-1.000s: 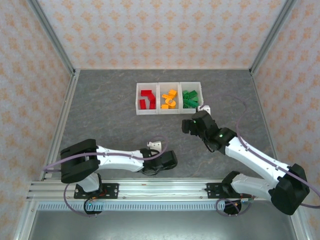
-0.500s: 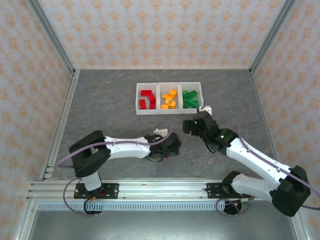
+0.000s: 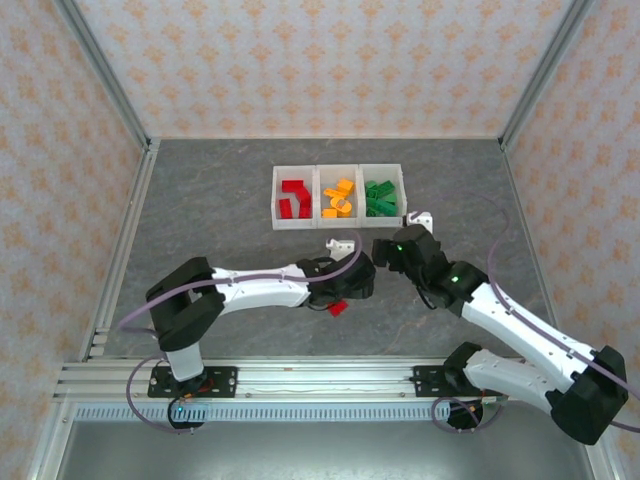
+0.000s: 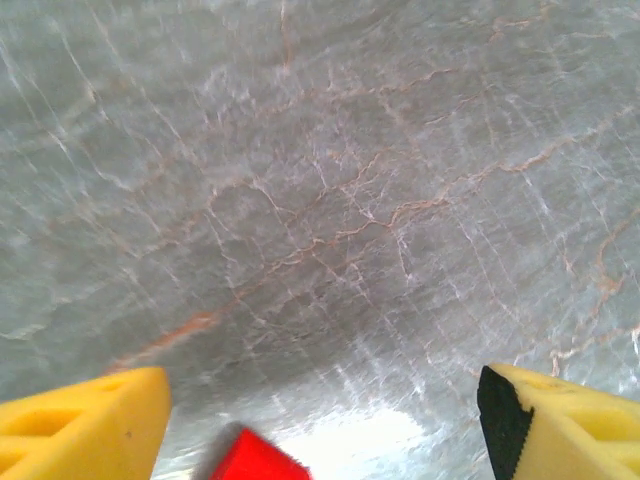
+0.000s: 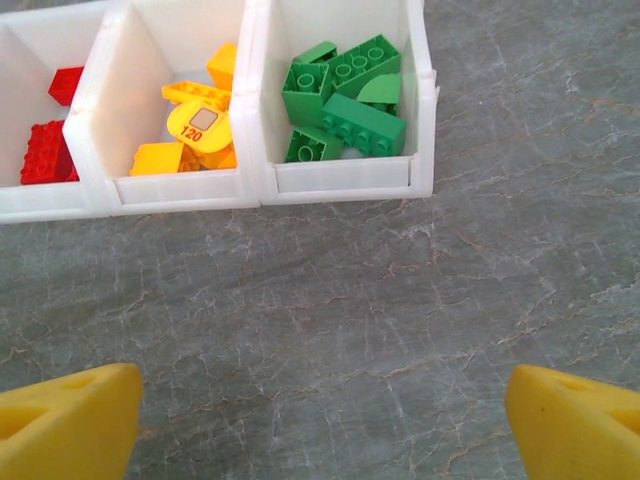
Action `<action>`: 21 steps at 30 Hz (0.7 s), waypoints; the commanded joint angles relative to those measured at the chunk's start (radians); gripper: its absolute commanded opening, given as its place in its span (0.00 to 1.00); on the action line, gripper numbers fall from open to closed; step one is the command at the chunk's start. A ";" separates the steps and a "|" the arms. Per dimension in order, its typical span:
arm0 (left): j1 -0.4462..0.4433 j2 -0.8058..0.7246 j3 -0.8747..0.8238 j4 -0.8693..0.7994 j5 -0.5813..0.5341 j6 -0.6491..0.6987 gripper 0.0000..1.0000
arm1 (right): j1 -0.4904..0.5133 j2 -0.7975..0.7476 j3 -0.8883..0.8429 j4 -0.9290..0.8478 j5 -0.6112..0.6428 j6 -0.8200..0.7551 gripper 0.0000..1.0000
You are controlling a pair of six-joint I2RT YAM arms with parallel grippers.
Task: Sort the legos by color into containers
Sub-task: Pick up the lego from the middle-left of the table.
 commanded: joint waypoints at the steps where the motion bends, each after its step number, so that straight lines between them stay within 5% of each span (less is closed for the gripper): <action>1: 0.005 -0.100 -0.052 -0.082 -0.044 0.198 0.83 | -0.004 -0.036 -0.012 -0.016 0.044 0.009 0.93; 14: -0.021 -0.011 -0.053 -0.160 0.075 0.372 0.82 | -0.004 0.001 -0.006 -0.011 0.039 0.020 0.93; 21: -0.052 0.111 0.019 -0.253 0.027 0.408 0.78 | -0.004 0.003 -0.004 -0.008 0.026 0.013 0.94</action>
